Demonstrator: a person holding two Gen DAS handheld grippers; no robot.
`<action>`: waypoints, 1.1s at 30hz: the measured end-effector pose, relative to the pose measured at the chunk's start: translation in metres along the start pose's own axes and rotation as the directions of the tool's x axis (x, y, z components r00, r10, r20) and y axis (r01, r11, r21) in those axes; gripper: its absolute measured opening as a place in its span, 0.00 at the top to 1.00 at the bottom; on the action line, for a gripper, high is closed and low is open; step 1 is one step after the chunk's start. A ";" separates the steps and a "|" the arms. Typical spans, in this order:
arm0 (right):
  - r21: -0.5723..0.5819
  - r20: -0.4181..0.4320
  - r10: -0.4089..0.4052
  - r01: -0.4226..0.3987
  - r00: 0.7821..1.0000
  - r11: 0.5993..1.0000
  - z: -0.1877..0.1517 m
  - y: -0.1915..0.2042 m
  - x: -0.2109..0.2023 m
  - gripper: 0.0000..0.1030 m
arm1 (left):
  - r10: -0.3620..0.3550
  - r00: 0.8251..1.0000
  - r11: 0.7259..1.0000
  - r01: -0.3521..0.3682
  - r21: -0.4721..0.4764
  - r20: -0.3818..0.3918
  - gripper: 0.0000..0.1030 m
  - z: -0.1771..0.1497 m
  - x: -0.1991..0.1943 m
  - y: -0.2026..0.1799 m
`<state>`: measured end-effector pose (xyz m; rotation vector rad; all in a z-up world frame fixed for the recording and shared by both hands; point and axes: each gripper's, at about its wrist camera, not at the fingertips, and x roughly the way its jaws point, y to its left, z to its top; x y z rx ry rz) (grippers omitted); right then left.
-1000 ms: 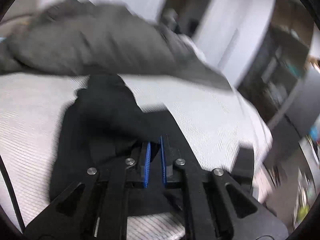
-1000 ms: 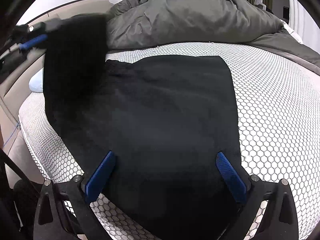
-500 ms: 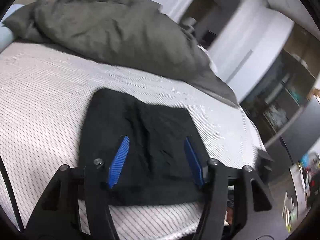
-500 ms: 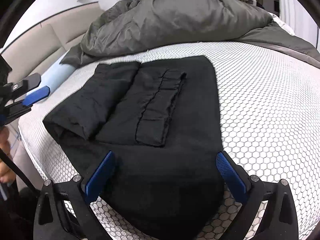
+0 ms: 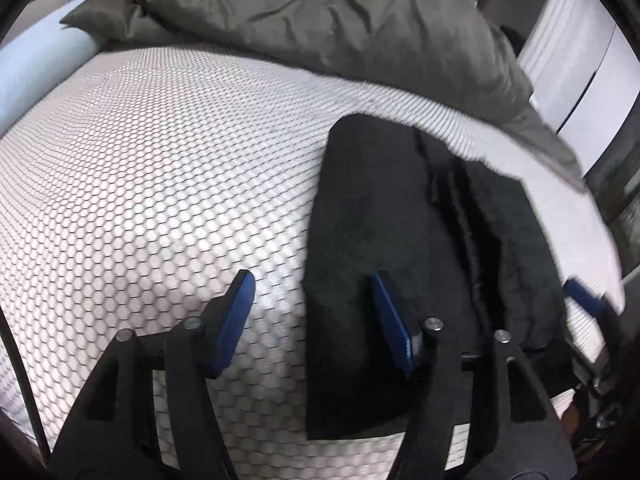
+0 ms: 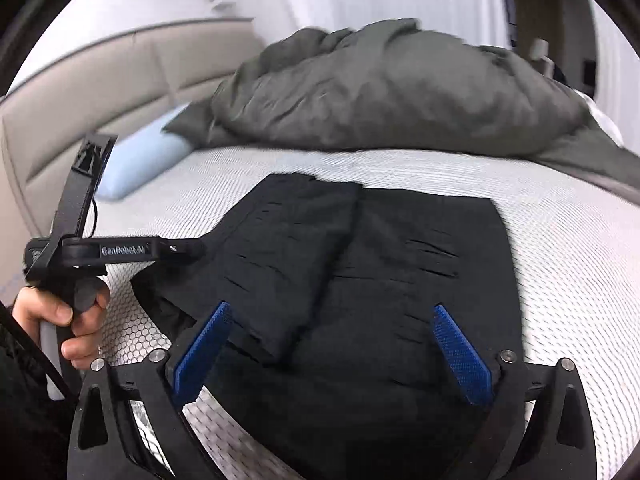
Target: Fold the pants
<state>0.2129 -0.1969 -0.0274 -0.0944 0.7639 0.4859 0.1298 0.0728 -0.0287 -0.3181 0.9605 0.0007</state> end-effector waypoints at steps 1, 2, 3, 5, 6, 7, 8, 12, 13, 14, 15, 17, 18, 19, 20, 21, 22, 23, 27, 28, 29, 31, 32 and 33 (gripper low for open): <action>-0.017 -0.008 -0.004 0.003 1.000 1.000 0.003 0.007 0.006 0.04 | 0.002 1.000 1.000 -0.002 -0.006 -0.009 0.41 -0.001 0.003 0.004; -0.044 -0.015 -0.017 0.017 1.000 0.999 0.007 0.018 0.015 0.04 | -0.010 1.000 1.000 0.010 -0.019 -0.018 0.39 -0.002 0.006 0.009; -0.063 -0.020 -0.026 0.024 0.999 0.998 0.009 0.024 0.021 0.04 | -0.016 1.000 1.000 0.016 -0.022 -0.022 0.38 0.002 0.007 0.008; -0.111 -0.033 -0.057 0.053 0.998 0.992 0.011 0.039 0.035 0.04 | -0.026 0.999 0.999 0.026 -0.024 -0.023 0.37 0.003 0.005 0.015; -0.126 -0.042 -0.071 0.065 0.997 0.990 0.011 0.045 0.040 0.04 | -0.030 0.999 0.999 0.030 -0.030 -0.023 0.37 0.002 0.005 0.018; -0.133 -0.054 -0.075 0.067 0.996 0.989 0.012 0.050 0.047 0.04 | -0.037 0.999 0.999 0.036 -0.034 -0.025 0.37 0.000 0.001 0.024; -0.138 -0.068 -0.081 0.071 0.994 0.988 0.012 0.053 0.053 0.04 | -0.041 0.999 0.999 0.040 -0.035 -0.026 0.37 -0.001 0.001 0.027; -0.155 -0.045 -0.244 0.235 0.969 0.960 0.011 0.049 0.058 0.04 | -0.048 0.998 0.998 0.047 -0.030 -0.032 0.36 -0.003 0.001 0.034; -0.142 -0.019 -0.316 0.310 0.949 0.940 0.011 0.042 0.053 0.04 | -0.051 0.998 0.998 0.049 -0.035 -0.034 0.36 -0.003 0.002 0.035; -0.099 0.006 -0.394 0.392 0.919 0.914 0.011 0.028 0.043 0.04 | -0.054 0.998 0.998 0.053 -0.039 -0.035 0.36 -0.002 0.001 0.038; -0.056 0.011 -0.400 0.400 0.917 0.915 0.010 0.017 0.035 0.04 | -0.053 0.998 0.998 0.052 -0.038 -0.034 0.35 -0.002 -0.001 0.040; 0.109 -0.004 -0.355 0.353 0.935 0.929 0.003 -0.025 0.015 0.04 | -0.046 0.998 0.998 0.045 -0.034 -0.035 0.36 -0.002 0.001 0.040; 0.163 -0.005 -0.354 0.350 0.935 0.923 0.000 -0.039 0.009 0.04 | -0.042 0.999 0.999 0.041 -0.035 -0.034 0.36 -0.002 0.004 0.041; 0.224 -0.008 -0.345 0.338 0.938 0.914 -0.005 -0.055 0.000 0.04 | -0.039 0.999 0.999 0.038 -0.036 -0.033 0.36 -0.002 0.003 0.042; 0.293 -0.008 -0.315 0.303 0.949 0.907 -0.010 -0.074 -0.010 0.04 | -0.037 0.999 0.999 0.036 -0.035 -0.034 0.36 -0.003 -0.002 0.033; 0.335 0.003 -0.285 0.268 0.958 0.903 -0.014 -0.084 -0.016 0.04 | -0.037 0.999 0.999 0.035 -0.038 -0.033 0.36 -0.003 -0.002 0.033; 0.365 0.023 -0.251 0.226 0.968 0.903 -0.017 -0.091 -0.022 0.04 | -0.037 0.999 0.999 0.036 -0.040 -0.033 0.36 -0.004 -0.004 0.032; 0.394 0.052 -0.205 0.168 0.977 0.904 -0.020 -0.099 -0.029 0.04 | -0.037 0.999 0.998 0.036 -0.043 -0.034 0.36 -0.005 -0.009 0.029; 0.437 0.108 0.016 -0.062 0.994 0.897 -0.029 -0.109 -0.040 0.04 | -0.029 0.999 0.998 0.028 -0.053 -0.031 0.36 -0.009 -0.015 0.031; 0.447 0.106 0.050 -0.092 0.993 0.890 -0.029 -0.107 -0.040 0.04 | -0.026 0.999 0.998 0.024 -0.056 -0.031 0.36 -0.009 -0.016 0.030; 0.455 0.105 0.065 -0.106 0.992 0.884 -0.028 -0.106 -0.038 0.04 | -0.021 0.999 0.998 0.019 -0.058 -0.031 0.36 -0.009 -0.017 0.030; 0.409 0.075 0.031 -0.060 0.997 0.911 -0.024 -0.095 -0.036 0.04 | -0.013 0.999 0.998 0.012 -0.056 -0.029 0.36 -0.009 -0.019 0.028; 0.363 0.055 -0.003 -0.018 0.998 0.932 -0.017 -0.085 -0.027 0.04 | -0.011 1.000 0.998 0.009 -0.056 -0.028 0.36 -0.010 -0.019 0.027; 0.307 0.032 -0.035 0.023 0.999 0.951 -0.010 -0.073 -0.018 0.04 | -0.010 1.000 0.998 0.008 -0.056 -0.028 0.36 -0.009 -0.019 0.026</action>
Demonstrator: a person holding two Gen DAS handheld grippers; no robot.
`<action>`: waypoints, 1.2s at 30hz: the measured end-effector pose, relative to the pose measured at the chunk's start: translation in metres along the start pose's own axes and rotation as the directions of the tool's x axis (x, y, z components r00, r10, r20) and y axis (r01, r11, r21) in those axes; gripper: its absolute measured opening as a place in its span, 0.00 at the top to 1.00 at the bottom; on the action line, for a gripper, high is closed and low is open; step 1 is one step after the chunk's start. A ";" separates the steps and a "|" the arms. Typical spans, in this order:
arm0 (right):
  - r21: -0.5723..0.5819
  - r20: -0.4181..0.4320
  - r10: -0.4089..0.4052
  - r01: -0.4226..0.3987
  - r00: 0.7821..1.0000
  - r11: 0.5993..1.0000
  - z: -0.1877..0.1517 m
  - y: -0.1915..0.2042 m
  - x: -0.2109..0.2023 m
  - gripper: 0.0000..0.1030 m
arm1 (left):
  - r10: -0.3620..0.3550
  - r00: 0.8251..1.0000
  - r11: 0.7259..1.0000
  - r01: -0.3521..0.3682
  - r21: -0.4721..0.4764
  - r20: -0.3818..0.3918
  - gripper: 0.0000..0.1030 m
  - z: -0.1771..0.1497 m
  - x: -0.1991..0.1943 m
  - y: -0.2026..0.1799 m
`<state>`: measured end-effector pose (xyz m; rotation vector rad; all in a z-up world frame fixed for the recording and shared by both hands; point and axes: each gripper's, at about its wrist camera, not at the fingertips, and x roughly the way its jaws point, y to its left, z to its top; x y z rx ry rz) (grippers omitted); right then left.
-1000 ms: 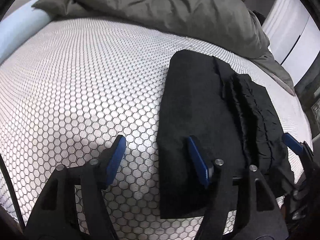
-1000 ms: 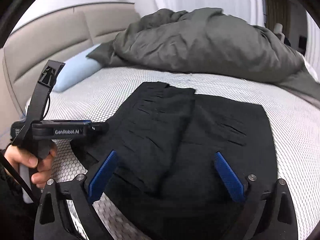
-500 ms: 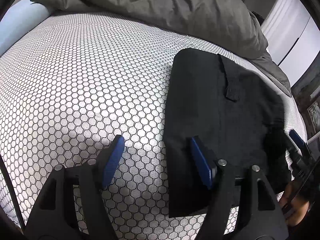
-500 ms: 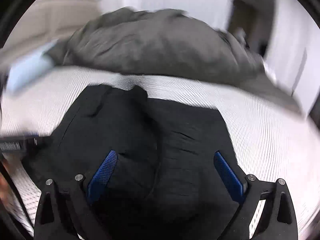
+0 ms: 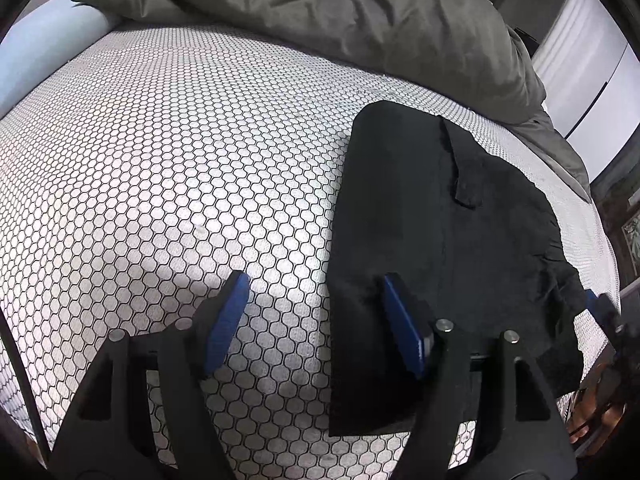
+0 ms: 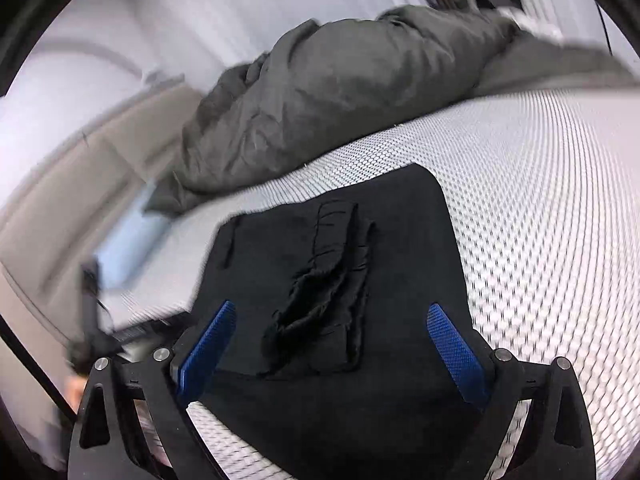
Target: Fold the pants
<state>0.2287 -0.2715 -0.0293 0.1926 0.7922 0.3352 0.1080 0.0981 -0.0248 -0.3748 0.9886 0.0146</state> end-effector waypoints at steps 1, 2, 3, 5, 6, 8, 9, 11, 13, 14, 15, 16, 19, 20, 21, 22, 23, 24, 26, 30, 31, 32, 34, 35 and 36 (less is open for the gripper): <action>-0.047 -0.016 -0.028 0.028 0.999 0.998 0.000 0.012 0.009 0.04 | 0.002 1.000 1.000 -0.002 -0.001 -0.001 0.36 0.001 0.001 0.000; -0.097 -0.039 -0.072 0.068 0.997 0.993 0.000 0.022 0.020 0.04 | 0.004 1.000 1.000 -0.004 -0.001 -0.001 0.36 0.002 0.002 -0.002; -0.134 -0.067 -0.121 0.112 0.990 0.985 -0.002 0.027 0.031 0.04 | 0.004 1.000 1.000 -0.004 0.002 0.000 0.36 0.002 0.002 -0.002; -0.193 -0.106 -0.258 0.234 0.960 0.953 -0.008 0.028 0.049 0.04 | -0.001 1.000 1.000 0.001 0.008 -0.001 0.36 0.002 0.002 -0.002; -0.190 -0.112 -0.264 0.240 0.958 0.952 -0.013 0.023 0.047 0.04 | -0.006 1.000 1.000 0.006 0.009 -0.002 0.36 0.002 0.003 -0.002; -0.123 -0.131 -0.194 0.178 0.972 0.976 -0.014 0.009 0.041 0.05 | -0.015 1.000 1.000 0.015 0.012 -0.006 0.36 0.002 0.002 0.001; -0.076 -0.134 -0.151 0.141 0.980 0.987 -0.015 -0.001 0.035 0.05 | -0.019 1.000 1.000 0.019 0.008 -0.007 0.36 0.002 0.001 0.003; 0.014 -0.126 -0.078 0.081 0.989 0.997 -0.015 -0.016 0.025 0.05 | -0.007 1.000 1.000 0.007 0.002 -0.003 0.36 0.000 -0.002 0.008; 0.069 -0.106 -0.023 0.031 0.994 0.997 -0.017 -0.021 0.016 0.05 | -0.006 1.000 1.000 0.006 -0.002 -0.003 0.36 -0.002 -0.004 0.013; 0.088 -0.096 0.005 0.003 0.995 0.996 -0.017 -0.023 0.013 0.09 | -0.007 1.000 1.000 0.007 -0.007 -0.003 0.36 -0.002 -0.005 0.015; 0.102 -0.092 0.037 -0.027 0.995 0.994 -0.018 -0.023 0.012 0.18 | -0.006 1.000 1.000 0.006 -0.010 -0.004 0.36 -0.003 -0.006 0.016; 0.122 -0.098 0.072 -0.060 0.993 0.991 -0.017 -0.022 0.014 0.21 | -0.007 1.000 1.000 0.007 -0.011 -0.005 0.36 -0.005 -0.007 0.021; 0.192 -0.128 0.173 -0.146 0.977 0.970 -0.015 -0.027 0.028 0.31 | -0.008 1.000 1.000 0.008 -0.004 -0.005 0.36 -0.010 -0.009 0.028; 0.221 -0.141 0.203 -0.169 0.969 0.960 -0.014 -0.029 0.035 0.32 | -0.007 1.000 1.000 0.007 0.000 -0.007 0.36 -0.011 -0.009 0.028; 0.255 -0.143 0.243 -0.202 0.959 0.946 -0.011 -0.032 0.043 0.32 | -0.006 1.000 1.000 0.006 0.001 -0.008 0.36 -0.011 -0.008 0.029; 0.282 -0.140 0.271 -0.224 0.952 0.933 -0.007 -0.032 0.052 0.34 | -0.004 1.000 1.000 0.004 0.004 -0.007 0.36 -0.012 -0.007 0.029; 0.307 -0.138 0.279 -0.227 0.950 0.924 -0.006 -0.034 0.056 0.46 | 0.003 1.000 1.000 -0.003 0.008 -0.008 0.36 -0.010 -0.005 0.024; 0.313 -0.139 0.271 -0.218 0.952 0.925 -0.004 -0.035 0.057 0.65 | 0.008 1.000 1.000 -0.008 0.009 -0.008 0.36 -0.008 -0.003 0.017; 0.298 -0.135 0.277 -0.227 0.952 0.927 -0.003 -0.027 0.058 0.76 | 0.013 1.000 1.000 -0.013 0.009 -0.009 0.36 -0.008 -0.001 0.017; 0.214 -0.053 0.302 -0.284 0.952 0.934 0.010 0.002 0.025 0.83 | 0.005 1.000 1.000 -0.005 -0.007 -0.005 0.36 -0.008 -0.006 0.020; 0.193 -0.034 0.319 -0.307 0.947 0.932 0.013 0.011 0.014 0.83 | 0.001 1.000 1.000 -0.001 -0.011 -0.003 0.36 -0.006 -0.007 0.017; 0.164 -0.011 0.334 -0.328 0.942 0.930 0.017 0.024 -0.002 0.84 | -0.006 1.000 1.000 0.006 -0.019 0.002 0.36 -0.006 -0.010 0.019; 0.126 0.008 0.339 -0.337 0.941 0.933 0.018 0.038 -0.023 0.84 | -0.013 1.000 0.999 0.014 -0.034 0.011 0.36 -0.006 -0.016 0.024; 0.107 0.017 0.320 -0.320 0.947 0.941 0.016 0.046 -0.033 0.84 | -0.013 1.000 0.999 0.014 -0.039 0.014 0.36 -0.007 -0.018 0.026; 0.088 0.018 0.295 -0.296 0.955 0.951 0.012 0.050 -0.039 0.84 | -0.013 1.000 0.999 0.013 -0.043 0.016 0.36 -0.007 -0.020 0.027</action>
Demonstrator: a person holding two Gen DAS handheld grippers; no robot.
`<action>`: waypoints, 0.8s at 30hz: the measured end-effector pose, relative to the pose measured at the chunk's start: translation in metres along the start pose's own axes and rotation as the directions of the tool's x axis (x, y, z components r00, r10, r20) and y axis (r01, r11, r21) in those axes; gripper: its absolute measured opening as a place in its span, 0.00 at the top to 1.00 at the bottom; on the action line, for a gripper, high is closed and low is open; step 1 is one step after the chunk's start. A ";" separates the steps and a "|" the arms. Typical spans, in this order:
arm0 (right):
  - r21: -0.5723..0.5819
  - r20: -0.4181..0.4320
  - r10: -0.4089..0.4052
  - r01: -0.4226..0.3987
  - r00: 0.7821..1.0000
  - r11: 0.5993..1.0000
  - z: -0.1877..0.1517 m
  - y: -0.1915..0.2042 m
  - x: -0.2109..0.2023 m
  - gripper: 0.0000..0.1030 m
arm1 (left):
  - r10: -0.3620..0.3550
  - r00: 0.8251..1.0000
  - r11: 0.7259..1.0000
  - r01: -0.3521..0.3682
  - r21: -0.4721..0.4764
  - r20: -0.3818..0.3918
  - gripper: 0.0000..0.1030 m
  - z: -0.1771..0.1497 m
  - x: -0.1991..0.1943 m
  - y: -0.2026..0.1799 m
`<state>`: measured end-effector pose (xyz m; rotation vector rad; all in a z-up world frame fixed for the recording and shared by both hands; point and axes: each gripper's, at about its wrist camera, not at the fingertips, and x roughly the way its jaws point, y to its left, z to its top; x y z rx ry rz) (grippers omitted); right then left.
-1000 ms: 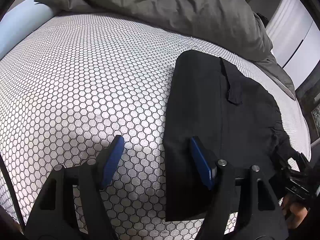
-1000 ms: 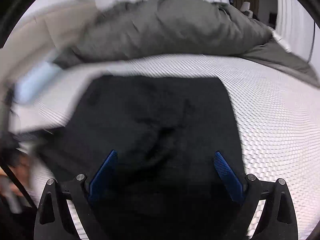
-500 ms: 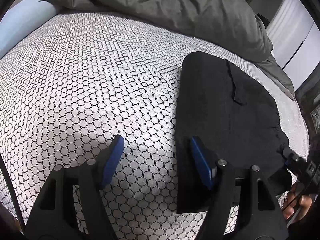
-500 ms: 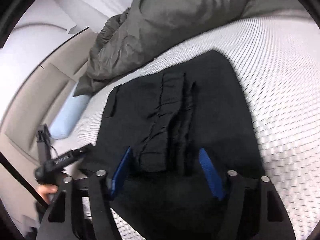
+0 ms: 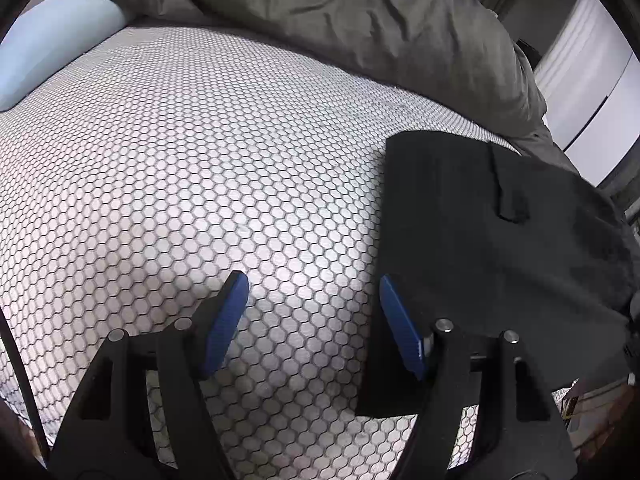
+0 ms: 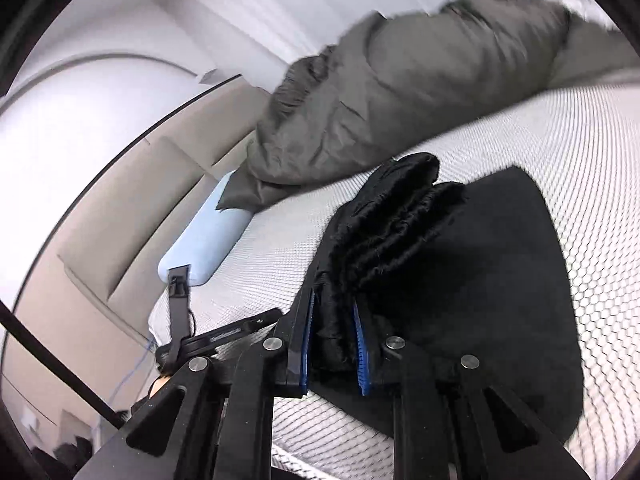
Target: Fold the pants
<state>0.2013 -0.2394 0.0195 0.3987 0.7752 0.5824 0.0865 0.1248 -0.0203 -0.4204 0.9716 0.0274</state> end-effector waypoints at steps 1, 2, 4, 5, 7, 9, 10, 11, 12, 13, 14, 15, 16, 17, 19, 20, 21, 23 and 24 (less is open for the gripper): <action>-0.007 -0.003 -0.018 0.018 1.000 1.000 -0.004 0.000 -0.001 0.84 | -0.001 1.000 1.000 0.001 -0.005 0.000 0.36 -0.001 -0.001 0.002; 0.012 -0.022 -0.036 0.036 0.999 0.999 -0.010 -0.006 0.003 0.84 | -0.005 1.000 1.000 0.005 -0.006 -0.004 0.36 -0.002 -0.002 0.004; 0.076 -0.086 -0.095 0.102 0.992 0.992 -0.026 -0.030 0.018 0.84 | -0.006 1.000 1.000 0.006 0.009 -0.006 0.36 -0.003 -0.002 0.002; 0.073 -0.122 -0.159 0.168 0.980 0.983 -0.035 -0.040 0.027 0.83 | -0.001 1.000 1.000 0.001 0.022 -0.002 0.36 -0.004 -0.003 0.000; 0.078 -0.192 -0.201 0.219 0.961 0.973 -0.044 -0.051 0.040 0.82 | 0.012 1.000 0.999 -0.012 0.047 0.007 0.36 -0.006 -0.005 -0.008; 0.077 -0.183 -0.197 0.214 0.963 0.974 -0.042 -0.050 0.037 0.77 | 0.017 1.000 0.998 -0.019 0.065 0.025 0.36 -0.005 -0.009 -0.020; 0.049 -0.172 -0.217 0.228 0.961 0.972 -0.039 -0.044 0.032 0.73 | 0.002 0.999 0.997 -0.005 0.076 0.043 0.36 -0.005 -0.016 -0.025; 0.022 -0.143 -0.254 0.260 0.957 0.965 -0.037 -0.038 0.026 0.59 | -0.021 0.998 0.996 0.016 0.086 0.059 0.36 -0.006 -0.022 -0.029; -0.006 -0.103 -0.295 0.296 0.950 0.955 -0.034 -0.035 0.018 0.50 | -0.051 0.995 0.993 0.042 0.108 0.083 0.36 -0.008 -0.031 -0.035; -0.047 -0.051 -0.339 0.337 0.940 0.940 -0.030 -0.027 0.009 0.50 | -0.078 0.990 0.988 0.061 0.141 0.114 0.36 -0.010 -0.040 -0.044; -0.081 -0.019 -0.366 0.364 0.930 0.928 -0.029 -0.021 0.002 0.50 | -0.099 0.985 0.982 0.074 0.171 0.140 0.36 -0.012 -0.046 -0.050; -0.120 0.020 -0.372 0.372 0.928 0.921 -0.025 -0.010 -0.002 0.51 | -0.122 0.979 0.975 0.087 0.205 0.163 0.36 -0.013 -0.050 -0.059; -0.144 0.042 -0.346 0.349 0.937 0.926 -0.021 -0.007 -0.005 0.53 | -0.144 0.974 0.961 0.095 0.259 0.176 0.35 -0.016 -0.051 -0.072; -0.176 0.044 -0.296 0.299 0.954 0.938 -0.017 0.003 -0.001 0.66 | -0.146 0.975 0.952 0.092 0.291 0.170 0.35 -0.018 -0.048 -0.081; -0.202 0.009 -0.238 0.235 0.971 0.951 -0.009 0.018 0.025 0.77 | -0.139 0.982 0.941 0.090 0.326 0.131 0.36 -0.018 -0.032 -0.103; -0.211 -0.017 -0.218 0.209 0.976 0.955 -0.012 0.023 0.043 0.81 | -0.141 0.985 0.939 0.102 0.329 0.097 0.40 -0.017 -0.021 -0.113; -0.226 -0.062 -0.210 0.191 0.976 0.955 -0.018 0.025 0.064 0.86 | -0.143 0.988 0.937 0.114 0.330 0.065 0.45 -0.018 -0.012 -0.118; -0.229 -0.127 -0.208 0.175 0.970 0.957 -0.034 0.019 0.095 0.87 | -0.104 0.994 0.934 0.089 0.346 0.022 0.64 -0.023 0.004 -0.119; -0.220 -0.170 -0.215 0.176 0.962 0.959 -0.044 0.012 0.110 0.87 | -0.090 0.996 0.931 0.076 0.357 0.023 0.67 -0.025 0.008 -0.118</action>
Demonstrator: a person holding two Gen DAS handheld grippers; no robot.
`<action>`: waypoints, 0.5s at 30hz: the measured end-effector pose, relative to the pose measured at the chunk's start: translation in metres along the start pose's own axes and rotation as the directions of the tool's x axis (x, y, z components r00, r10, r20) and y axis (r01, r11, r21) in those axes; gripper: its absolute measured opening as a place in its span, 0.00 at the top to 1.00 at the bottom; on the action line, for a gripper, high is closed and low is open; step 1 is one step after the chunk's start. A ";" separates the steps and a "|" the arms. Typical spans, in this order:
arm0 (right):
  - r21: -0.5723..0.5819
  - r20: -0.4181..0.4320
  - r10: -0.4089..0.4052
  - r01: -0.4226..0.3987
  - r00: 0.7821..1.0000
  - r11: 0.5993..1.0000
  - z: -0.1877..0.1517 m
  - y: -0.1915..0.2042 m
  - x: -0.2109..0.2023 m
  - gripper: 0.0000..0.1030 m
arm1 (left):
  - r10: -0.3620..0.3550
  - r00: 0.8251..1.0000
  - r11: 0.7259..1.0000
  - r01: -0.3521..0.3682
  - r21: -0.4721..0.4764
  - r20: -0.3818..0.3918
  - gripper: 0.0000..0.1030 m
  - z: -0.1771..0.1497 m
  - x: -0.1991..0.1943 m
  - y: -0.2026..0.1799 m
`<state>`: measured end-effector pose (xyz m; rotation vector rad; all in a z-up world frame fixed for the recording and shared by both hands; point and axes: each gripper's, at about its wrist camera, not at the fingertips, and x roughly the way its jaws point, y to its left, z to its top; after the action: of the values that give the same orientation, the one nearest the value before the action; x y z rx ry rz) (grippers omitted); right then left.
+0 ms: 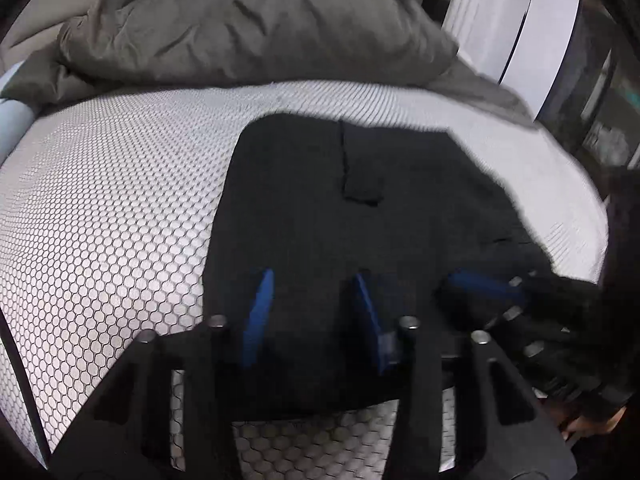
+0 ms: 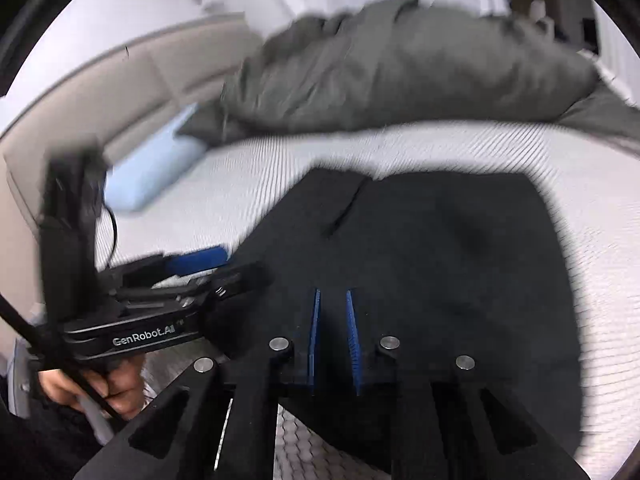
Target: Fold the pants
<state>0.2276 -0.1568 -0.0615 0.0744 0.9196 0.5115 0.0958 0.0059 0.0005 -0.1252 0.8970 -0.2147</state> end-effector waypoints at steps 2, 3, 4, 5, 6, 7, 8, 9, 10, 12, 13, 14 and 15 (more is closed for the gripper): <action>-0.026 -0.020 -0.047 0.046 0.999 0.999 -0.008 -0.003 0.013 0.95 | 0.006 1.000 1.000 -0.005 0.019 -0.010 0.74 -0.004 0.005 0.003; -0.053 -0.018 -0.069 0.068 0.997 0.996 -0.007 -0.003 0.010 0.97 | -0.003 1.000 1.000 0.003 0.023 -0.003 0.74 -0.004 0.005 0.004; -0.061 -0.014 -0.080 0.079 0.997 0.995 -0.006 -0.005 0.006 0.97 | -0.015 1.000 1.000 0.015 0.028 0.004 0.74 -0.005 0.004 0.006; -0.060 -0.002 -0.108 0.107 0.994 0.992 -0.005 -0.009 -0.001 0.97 | -0.021 1.000 0.999 0.021 0.026 0.003 0.74 -0.006 0.005 0.008; -0.055 0.016 -0.148 0.149 0.989 0.987 -0.007 -0.016 -0.010 0.97 | -0.026 1.000 0.999 0.026 0.020 0.002 0.74 -0.008 0.004 0.010; -0.050 0.026 -0.170 0.172 0.985 0.984 -0.010 -0.023 -0.015 0.97 | -0.028 1.000 0.999 0.028 0.016 0.002 0.74 -0.008 0.005 0.009; -0.030 0.029 -0.173 0.174 0.985 0.984 -0.012 -0.034 -0.022 0.97 | -0.022 1.000 1.000 0.022 0.022 0.001 0.74 -0.011 0.001 0.010; -0.013 0.027 -0.160 0.160 0.987 0.987 -0.013 -0.040 -0.024 0.98 | -0.007 1.000 1.000 0.007 0.030 0.001 0.73 -0.010 0.001 0.007; 0.003 0.026 -0.136 0.135 0.990 0.991 -0.013 -0.045 -0.026 0.97 | 0.010 1.000 0.999 -0.011 0.035 0.002 0.73 -0.010 0.001 0.004; -0.029 0.042 -0.127 0.129 0.991 0.991 -0.011 -0.042 -0.030 0.95 | 0.033 0.999 0.999 -0.033 0.028 0.005 0.73 -0.008 -0.004 0.001; -0.035 0.050 -0.113 0.115 0.992 0.993 -0.008 -0.039 -0.033 0.92 | 0.043 0.999 0.999 -0.043 0.016 0.011 0.73 -0.006 -0.009 -0.001; -0.038 0.057 -0.091 0.094 0.994 0.995 -0.012 -0.036 -0.041 0.85 | 0.045 0.999 0.999 -0.045 0.011 0.020 0.73 0.001 -0.013 -0.003; -0.057 0.068 -0.063 0.067 0.996 0.996 -0.004 -0.032 -0.047 0.79 | 0.040 0.998 0.999 -0.040 0.007 0.044 0.73 0.007 -0.018 -0.005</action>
<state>0.2140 -0.2068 -0.0384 0.0075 0.8393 0.4724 0.0904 0.0051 0.0195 -0.1037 0.8540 -0.1777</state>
